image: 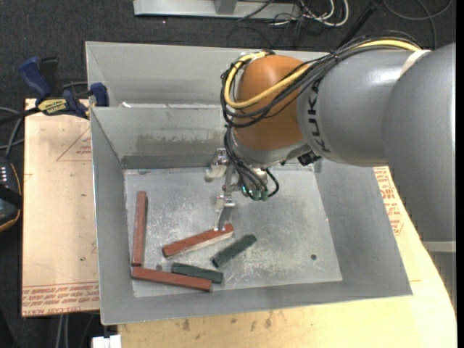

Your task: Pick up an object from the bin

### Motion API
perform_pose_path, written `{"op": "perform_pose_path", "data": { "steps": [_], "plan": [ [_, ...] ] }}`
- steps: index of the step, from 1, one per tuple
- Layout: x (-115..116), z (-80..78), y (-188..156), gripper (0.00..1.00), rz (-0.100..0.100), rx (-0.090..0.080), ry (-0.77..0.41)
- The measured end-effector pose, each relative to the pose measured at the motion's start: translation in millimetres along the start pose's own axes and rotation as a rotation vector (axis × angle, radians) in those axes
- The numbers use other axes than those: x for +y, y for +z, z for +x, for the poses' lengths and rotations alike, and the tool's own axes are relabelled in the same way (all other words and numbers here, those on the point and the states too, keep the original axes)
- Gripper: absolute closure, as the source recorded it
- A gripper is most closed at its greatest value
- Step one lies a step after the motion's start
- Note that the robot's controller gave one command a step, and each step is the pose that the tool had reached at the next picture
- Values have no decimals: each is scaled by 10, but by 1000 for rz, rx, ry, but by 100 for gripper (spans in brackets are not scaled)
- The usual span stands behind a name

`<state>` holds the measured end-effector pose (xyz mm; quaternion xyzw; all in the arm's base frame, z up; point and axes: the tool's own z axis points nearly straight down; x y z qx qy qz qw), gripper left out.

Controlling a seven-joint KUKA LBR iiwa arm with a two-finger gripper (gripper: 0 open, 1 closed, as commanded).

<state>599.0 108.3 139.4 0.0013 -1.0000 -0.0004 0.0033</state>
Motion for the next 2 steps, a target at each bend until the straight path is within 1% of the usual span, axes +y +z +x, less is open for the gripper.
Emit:
{"op": "perform_pose_path", "data": {
  "steps": [1, 2],
  "plan": [
    [-3, -18, -46, 0, -1, -7, 2],
    [8, 454, 611, 100, -7, -30, 12]
  ]
}}
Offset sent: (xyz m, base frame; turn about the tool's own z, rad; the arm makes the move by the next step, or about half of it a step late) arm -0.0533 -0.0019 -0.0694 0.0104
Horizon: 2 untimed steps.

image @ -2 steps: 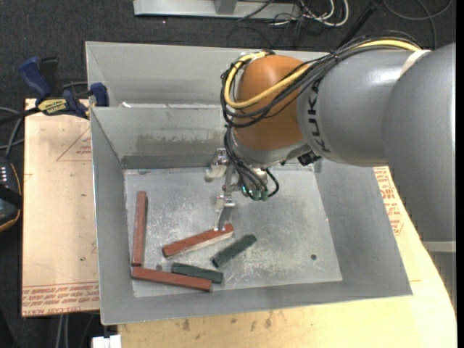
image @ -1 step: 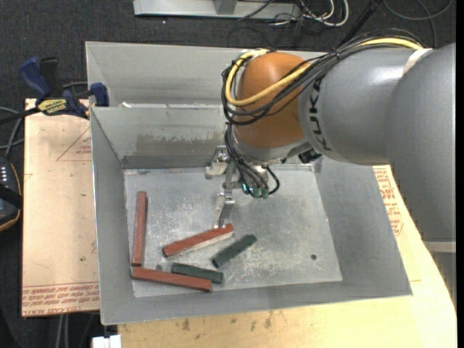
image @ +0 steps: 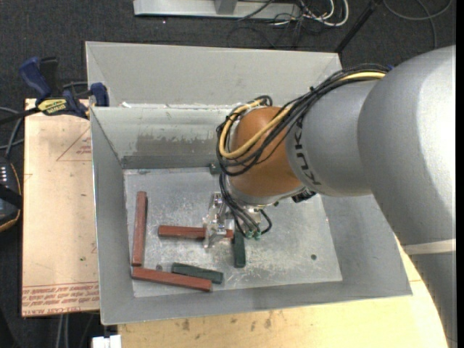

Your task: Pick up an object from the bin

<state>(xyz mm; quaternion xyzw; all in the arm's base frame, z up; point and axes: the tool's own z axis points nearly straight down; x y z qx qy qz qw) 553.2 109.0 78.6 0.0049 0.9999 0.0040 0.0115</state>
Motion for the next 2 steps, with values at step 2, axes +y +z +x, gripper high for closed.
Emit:
{"op": "perform_pose_path", "data": {
  "steps": [2],
  "plan": [
    [207, -148, -1331, 100, 6, 20, -39]
  ]
}}
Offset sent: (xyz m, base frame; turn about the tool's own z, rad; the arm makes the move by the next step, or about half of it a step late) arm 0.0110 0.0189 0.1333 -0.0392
